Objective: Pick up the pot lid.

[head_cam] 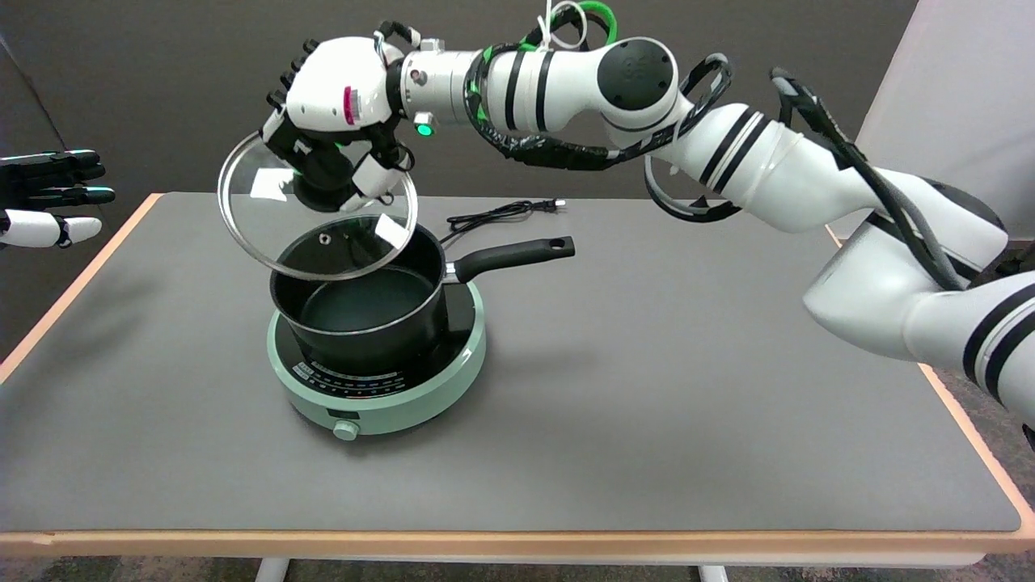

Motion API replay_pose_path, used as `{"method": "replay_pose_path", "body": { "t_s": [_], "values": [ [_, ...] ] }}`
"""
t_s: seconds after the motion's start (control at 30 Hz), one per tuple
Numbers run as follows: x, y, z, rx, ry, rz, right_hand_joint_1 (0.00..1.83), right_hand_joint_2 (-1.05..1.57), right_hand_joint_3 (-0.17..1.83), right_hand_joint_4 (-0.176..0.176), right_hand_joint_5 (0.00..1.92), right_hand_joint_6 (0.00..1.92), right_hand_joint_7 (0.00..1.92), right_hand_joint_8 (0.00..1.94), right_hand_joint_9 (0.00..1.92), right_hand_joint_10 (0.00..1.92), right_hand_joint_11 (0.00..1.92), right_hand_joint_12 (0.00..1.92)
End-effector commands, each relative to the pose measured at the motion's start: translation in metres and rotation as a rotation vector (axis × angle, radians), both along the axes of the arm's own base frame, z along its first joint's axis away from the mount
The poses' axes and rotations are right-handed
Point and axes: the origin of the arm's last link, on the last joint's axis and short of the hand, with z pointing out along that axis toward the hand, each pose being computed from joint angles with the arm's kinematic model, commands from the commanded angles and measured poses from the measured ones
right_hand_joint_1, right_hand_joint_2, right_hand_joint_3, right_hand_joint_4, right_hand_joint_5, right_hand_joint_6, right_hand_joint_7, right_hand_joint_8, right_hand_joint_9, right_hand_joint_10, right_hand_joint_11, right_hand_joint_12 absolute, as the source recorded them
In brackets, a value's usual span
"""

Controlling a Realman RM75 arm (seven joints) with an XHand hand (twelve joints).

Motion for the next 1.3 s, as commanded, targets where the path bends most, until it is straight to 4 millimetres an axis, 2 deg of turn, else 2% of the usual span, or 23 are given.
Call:
{"method": "replay_pose_path", "body": {
  "t_s": [0.03, 0.07, 0.1, 0.13, 0.17, 0.27, 0.5, 0.73, 1.03, 1.17, 1.3],
  "values": [
    [0.032, -0.018, 0.042, -0.143, 0.039, 0.147, 1.28, 0.86, 0.60, 0.072, 0.73, 1.32, 0.98, 1.21, 0.91, 1.24, 0.71, 0.98],
    [0.033, -0.018, 0.047, -0.153, 0.038, 0.151, 1.27, 0.86, 0.60, 0.059, 0.74, 1.33, 0.98, 1.21, 0.91, 1.24, 0.73, 1.06],
    [0.035, -0.019, 0.054, -0.165, 0.037, 0.157, 1.37, 0.78, 0.68, 0.176, 0.67, 1.30, 0.98, 1.22, 0.91, 1.23, 0.71, 1.26],
    [0.036, -0.019, 0.059, -0.175, 0.035, 0.160, 1.37, 0.79, 0.67, 0.176, 0.63, 1.35, 0.96, 1.23, 0.89, 1.25, 0.64, 1.63],
    [0.037, -0.020, 0.065, -0.185, 0.033, 0.163, 1.36, 0.83, 0.63, 0.176, 0.58, 1.38, 0.93, 1.27, 0.86, 1.26, 0.49, 1.89],
    [0.040, -0.020, 0.085, -0.224, 0.030, 0.176, 1.36, 0.86, 0.58, 0.176, 0.55, 1.38, 0.91, 1.27, 0.84, 1.25, 0.36, 1.92],
    [0.054, -0.015, 0.135, -0.316, 0.035, 0.234, 1.35, 0.89, 0.55, 0.176, 0.58, 1.34, 0.88, 1.31, 0.85, 1.24, 0.25, 1.92],
    [0.056, -0.006, 0.182, -0.398, 0.045, 0.246, 1.36, 0.87, 0.57, 0.176, 0.54, 1.39, 0.90, 1.28, 0.84, 1.30, 0.32, 1.92],
    [0.036, 0.010, 0.260, -0.560, 0.009, 0.208, 1.36, 0.86, 0.58, 0.176, 0.54, 1.40, 0.90, 1.28, 0.84, 1.34, 0.33, 1.92],
    [0.017, 0.019, 0.297, -0.652, -0.007, 0.180, 1.36, 0.86, 0.58, 0.176, 0.54, 1.41, 0.90, 1.29, 0.84, 1.36, 0.36, 1.92],
    [-0.002, 0.027, 0.324, -0.722, -0.020, 0.144, 1.36, 0.86, 0.59, 0.176, 0.54, 1.43, 0.90, 1.29, 0.83, 1.39, 0.37, 1.92]
  ]
}}
